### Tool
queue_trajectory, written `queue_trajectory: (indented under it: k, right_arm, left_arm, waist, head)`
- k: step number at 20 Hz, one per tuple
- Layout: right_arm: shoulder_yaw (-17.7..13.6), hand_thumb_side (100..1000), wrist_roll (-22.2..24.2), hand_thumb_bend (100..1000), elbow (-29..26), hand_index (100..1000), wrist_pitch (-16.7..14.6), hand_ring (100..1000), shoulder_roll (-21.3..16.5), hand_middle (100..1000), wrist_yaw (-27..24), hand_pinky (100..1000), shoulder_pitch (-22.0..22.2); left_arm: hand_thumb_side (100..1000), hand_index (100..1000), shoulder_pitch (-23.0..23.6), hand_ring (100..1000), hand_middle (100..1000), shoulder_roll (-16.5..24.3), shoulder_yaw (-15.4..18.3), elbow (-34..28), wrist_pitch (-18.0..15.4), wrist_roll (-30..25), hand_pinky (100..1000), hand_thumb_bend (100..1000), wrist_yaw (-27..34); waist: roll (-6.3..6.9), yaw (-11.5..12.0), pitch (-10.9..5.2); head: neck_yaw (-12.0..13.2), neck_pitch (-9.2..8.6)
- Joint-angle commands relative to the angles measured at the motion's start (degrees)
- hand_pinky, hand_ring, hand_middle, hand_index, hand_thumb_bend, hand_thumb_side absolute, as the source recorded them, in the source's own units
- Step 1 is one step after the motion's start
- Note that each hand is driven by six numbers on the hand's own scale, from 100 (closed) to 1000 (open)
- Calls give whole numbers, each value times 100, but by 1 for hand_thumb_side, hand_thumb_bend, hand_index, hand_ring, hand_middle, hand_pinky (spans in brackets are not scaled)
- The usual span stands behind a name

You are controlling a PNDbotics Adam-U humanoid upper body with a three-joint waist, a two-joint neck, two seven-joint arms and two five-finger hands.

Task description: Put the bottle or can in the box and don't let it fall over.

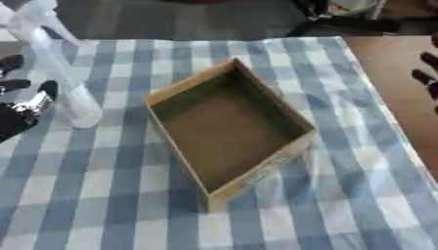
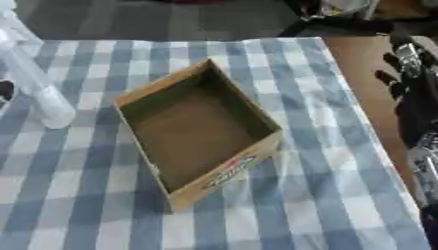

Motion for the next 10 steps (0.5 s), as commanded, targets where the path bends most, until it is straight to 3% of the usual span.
queue_trajectory:
  k: [1, 10]
  right_arm:
    - [-36, 617, 4, 100, -53, 863, -15, 1000, -71, 1000, -30, 946, -88]
    - [-29, 620, 17, 100, -54, 862, -10, 1000, -44, 1000, -34, 945, -112]
  left_arm:
    - [514, 1000, -139, 923, 988, 148, 12, 82, 10, -16, 617, 278, -22]
    - [562, 968, -443, 921, 979, 75, -11, 476, 58, 42, 615, 273, -63]
  waist:
    - [4, -10, -54]
    - [12, -41, -12]
  head:
    - [-9, -101]
    - [-17, -168]
